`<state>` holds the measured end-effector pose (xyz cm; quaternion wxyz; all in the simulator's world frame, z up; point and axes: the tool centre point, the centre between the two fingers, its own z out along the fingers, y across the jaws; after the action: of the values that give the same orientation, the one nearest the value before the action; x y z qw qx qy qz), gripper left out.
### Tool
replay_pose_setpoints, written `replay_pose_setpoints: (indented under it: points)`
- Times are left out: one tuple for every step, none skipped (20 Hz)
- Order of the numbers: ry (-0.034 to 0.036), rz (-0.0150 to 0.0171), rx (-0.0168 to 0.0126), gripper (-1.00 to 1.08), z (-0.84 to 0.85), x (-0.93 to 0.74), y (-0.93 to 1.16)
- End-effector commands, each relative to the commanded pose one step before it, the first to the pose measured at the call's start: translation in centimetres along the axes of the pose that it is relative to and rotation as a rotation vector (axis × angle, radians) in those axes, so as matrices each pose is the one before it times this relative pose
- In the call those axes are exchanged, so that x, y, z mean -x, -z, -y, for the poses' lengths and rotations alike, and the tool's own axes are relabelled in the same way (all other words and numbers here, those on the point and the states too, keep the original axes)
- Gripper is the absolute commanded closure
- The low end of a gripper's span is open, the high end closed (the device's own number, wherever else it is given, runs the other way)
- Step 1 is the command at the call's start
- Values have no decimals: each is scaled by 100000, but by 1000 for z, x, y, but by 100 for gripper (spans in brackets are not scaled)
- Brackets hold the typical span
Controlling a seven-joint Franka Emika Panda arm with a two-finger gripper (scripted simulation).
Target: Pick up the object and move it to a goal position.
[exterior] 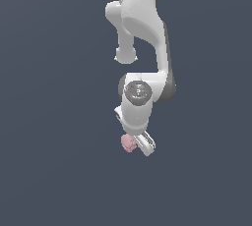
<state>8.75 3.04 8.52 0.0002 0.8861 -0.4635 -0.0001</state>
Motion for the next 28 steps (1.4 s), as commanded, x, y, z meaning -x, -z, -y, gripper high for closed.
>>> replay_pose_setpoints:
  points:
    - [-2,-21,-33,108,17,-15,26]
    - [0,0,0,108,0,0,0]
    - [0,0,0,108,0,0,0]
    - [0,0,0,108,0,0,0]
    - [0,0,0,108,0,0,0]
    - [0,0,0,108,0,0,0]
    - [0,0,0,108,0,0,0]
    - [0,0,0,108,-14,8,-1]
    - [61,28,14,108,3,9,3]
    - [67,-5,-15,108,-38,-33,77]
    - [125,-13,-30,108,-60,-48,134]
    - [163,-18,-40,108,-89,-75,187]
    - [221,-24,-54,108,-111,-91,244]
    - [267,-30,-65,108,-139,-116,300]
    - [313,-35,-76,108,-168,-141,356]
    - [369,-41,-89,108,-194,-163,416]
    - [422,-47,-102,108,-223,-187,478]
    - [481,-54,-116,108,-251,-211,542]
    - [536,-61,-129,108,-284,-240,608]
    - [601,-68,-145,108,-315,-266,679]
    - [667,-76,-161,108,-349,-295,754]
    - [734,-84,-177,108,-384,-325,831]
    - [795,-92,-191,108,-418,-356,904]
    - [852,-99,-204,108,-446,-380,969]
    - [875,-102,-210,108,-457,-391,996]
    - [875,-103,-210,108,-456,-391,997]
    - [878,-103,-210,108,-456,-392,999]
    - [875,-103,-209,108,-456,-393,1000]
